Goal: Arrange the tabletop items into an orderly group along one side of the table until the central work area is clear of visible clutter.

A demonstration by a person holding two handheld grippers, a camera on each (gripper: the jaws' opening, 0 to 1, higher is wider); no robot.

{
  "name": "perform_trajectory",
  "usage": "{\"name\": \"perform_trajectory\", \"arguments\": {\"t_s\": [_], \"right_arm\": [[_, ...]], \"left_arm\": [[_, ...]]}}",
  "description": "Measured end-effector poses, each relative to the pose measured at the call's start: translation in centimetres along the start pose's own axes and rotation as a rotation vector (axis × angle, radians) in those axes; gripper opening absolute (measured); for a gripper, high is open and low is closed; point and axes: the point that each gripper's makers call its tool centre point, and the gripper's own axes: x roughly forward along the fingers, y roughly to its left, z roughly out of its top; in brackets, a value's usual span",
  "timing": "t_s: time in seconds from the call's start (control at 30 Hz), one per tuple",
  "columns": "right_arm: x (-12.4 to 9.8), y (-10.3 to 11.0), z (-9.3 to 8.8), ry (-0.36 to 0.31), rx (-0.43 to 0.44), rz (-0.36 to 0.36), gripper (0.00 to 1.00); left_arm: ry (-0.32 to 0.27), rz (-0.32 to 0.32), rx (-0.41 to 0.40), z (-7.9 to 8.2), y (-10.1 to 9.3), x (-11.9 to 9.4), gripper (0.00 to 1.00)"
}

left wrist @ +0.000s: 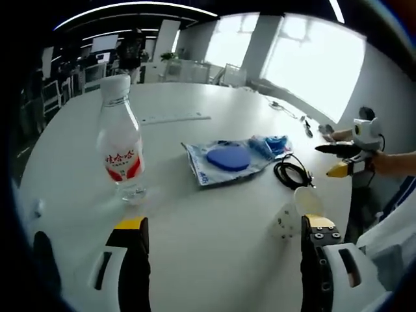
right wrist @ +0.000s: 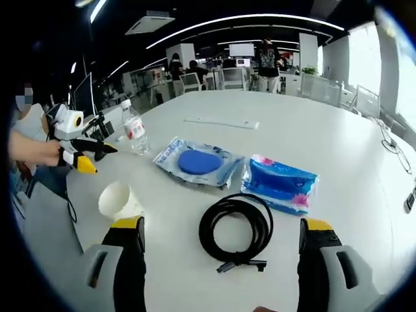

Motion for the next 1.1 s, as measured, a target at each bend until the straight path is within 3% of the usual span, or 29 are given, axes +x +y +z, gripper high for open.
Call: {"name": "perform_trajectory", "arguments": {"t_s": [0.27, 0.77, 1.1], "right_arm": [[-1.3, -0.4, -1.5, 0.015, 0.013, -0.012, 0.98], [-1.7, -0.2, -1.5, 0.016, 0.002, -0.008, 0.96], [-2.1, 1.5, -1.2, 0.004, -0.022, 0.024, 0.94]], "left_arm": [[0.018, -0.008, 0.012, -0.9, -0.2, -0.3, 0.95], [0.029, -0.022, 0.032, -1.6, -0.9, -0.8, 0.95], [0.004, 0.014, 0.013, -1.9, 0.1, -3.1, 0.95]]}}
